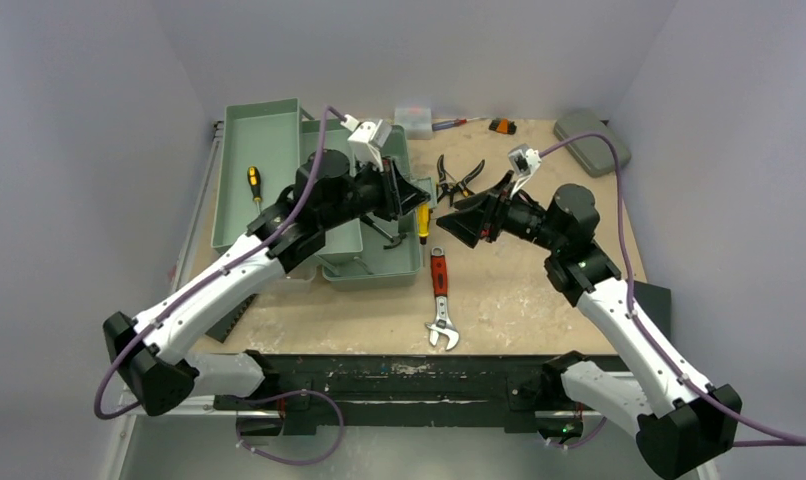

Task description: Pack the tool kit

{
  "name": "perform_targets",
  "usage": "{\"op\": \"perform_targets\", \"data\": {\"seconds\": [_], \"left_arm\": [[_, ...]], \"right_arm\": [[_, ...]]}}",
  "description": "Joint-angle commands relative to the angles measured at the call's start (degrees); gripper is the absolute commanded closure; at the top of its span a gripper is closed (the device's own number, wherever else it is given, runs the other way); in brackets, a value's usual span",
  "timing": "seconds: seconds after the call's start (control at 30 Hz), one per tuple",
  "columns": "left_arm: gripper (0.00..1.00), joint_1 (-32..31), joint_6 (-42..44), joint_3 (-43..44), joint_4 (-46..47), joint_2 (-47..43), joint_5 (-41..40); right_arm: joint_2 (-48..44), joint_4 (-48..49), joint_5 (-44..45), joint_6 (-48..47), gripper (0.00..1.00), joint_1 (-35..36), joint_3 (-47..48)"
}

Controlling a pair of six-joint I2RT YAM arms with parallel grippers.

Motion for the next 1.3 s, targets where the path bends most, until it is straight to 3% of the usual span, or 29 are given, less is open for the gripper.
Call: {"op": "perform_targets", "data": {"seconds": [0.0,0.23,0.37,0.5,0.7,1.0,1.2,1.27], "left_arm": [[1.00,0.09,11.59,5.96,-13.56,-8.04,-14.59],[1.00,0.83,23.99,18.33,-33.61,-11.96,-44.35],[1.00,4.44,28.05,22.04,-38.49,-11.26,-53.82],[1.00,11.56,29.20,23.04,-39.69,-9.45,-54.13],[1.00,16.95,30.51,22.18,-35.60,-4.21,-52.78],[1.00,26.81,23.45,26.60,-39.34,5.62,-36.32],[1.00,29.78,20.04,29.34,-42.55,11.30,-27.49],[0.93,29.84,19.62,29.37,-42.59,11.78,-27.22]], "right_arm": [[-2.96,-2.45,5.39,-3.49,0.19,0.24,1.30],[-2.02,-3.64,7.09,-4.09,0.15,0.20,1.87],[-1.42,-3.55,7.39,-3.67,0.15,0.26,1.86],[-1.49,-3.55,7.89,-3.65,0.15,0.25,1.56],[-0.91,-4.36,8.14,-3.73,0.15,0.23,2.35],[-1.47,-6.76,9.37,-5.33,0.15,0.24,2.78],[-0.78,-6.83,10.32,-5.94,0.15,0.23,2.51],[-0.32,-6.86,10.22,-5.93,0.15,0.23,2.68]]}}
